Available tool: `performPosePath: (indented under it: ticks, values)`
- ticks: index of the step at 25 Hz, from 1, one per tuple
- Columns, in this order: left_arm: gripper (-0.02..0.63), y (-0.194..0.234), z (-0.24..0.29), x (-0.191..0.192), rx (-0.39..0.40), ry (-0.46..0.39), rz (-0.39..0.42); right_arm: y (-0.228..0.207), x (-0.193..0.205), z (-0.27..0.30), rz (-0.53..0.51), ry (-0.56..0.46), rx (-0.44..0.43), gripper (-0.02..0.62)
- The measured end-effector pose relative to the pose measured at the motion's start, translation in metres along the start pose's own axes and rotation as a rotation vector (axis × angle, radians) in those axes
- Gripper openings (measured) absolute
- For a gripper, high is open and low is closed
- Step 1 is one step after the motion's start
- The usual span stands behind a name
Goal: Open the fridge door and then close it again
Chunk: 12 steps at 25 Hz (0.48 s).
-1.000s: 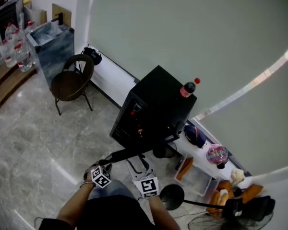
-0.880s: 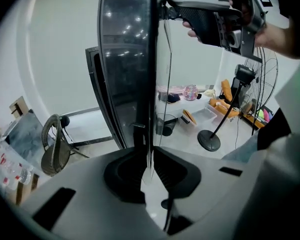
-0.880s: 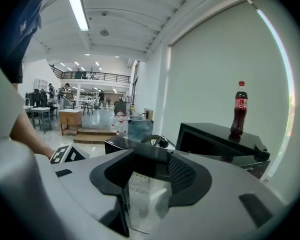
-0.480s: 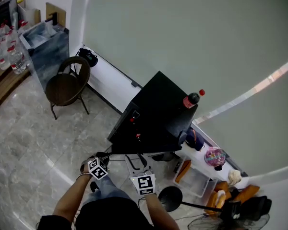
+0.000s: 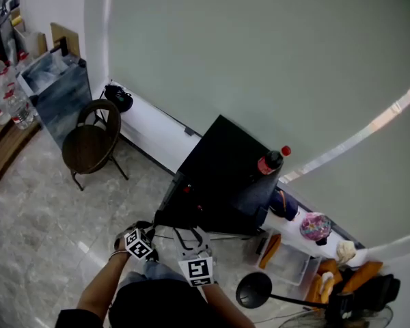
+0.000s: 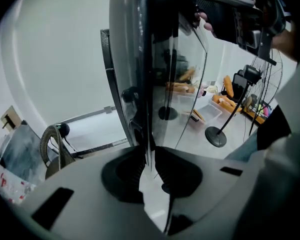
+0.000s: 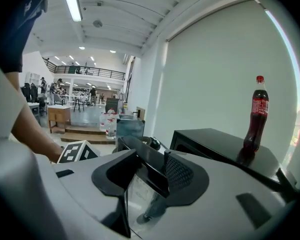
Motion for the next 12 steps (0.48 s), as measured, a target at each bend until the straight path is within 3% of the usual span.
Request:
performPosePath:
  ticks: [7,12]
  values:
    - [0.06,0.038,0.013,-0.022,0.038,0.025,0.035,-0.009,-0.006,0.028,0.028,-0.029,0.055,0.155]
    - [0.06,0.063,0.023,-0.042,0.077,0.018,0.085,-0.016,-0.011,0.045,-0.023,0.012,0.117,0.155]
Point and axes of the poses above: the fingertips, and each gripper's own axes: z forward along the fingers, y to its left, x out of its underside, the point moved 8 cm from there along -z, backward along the fingers, and after that the axes turned 11 degrees about x, right-handed, at the moved point
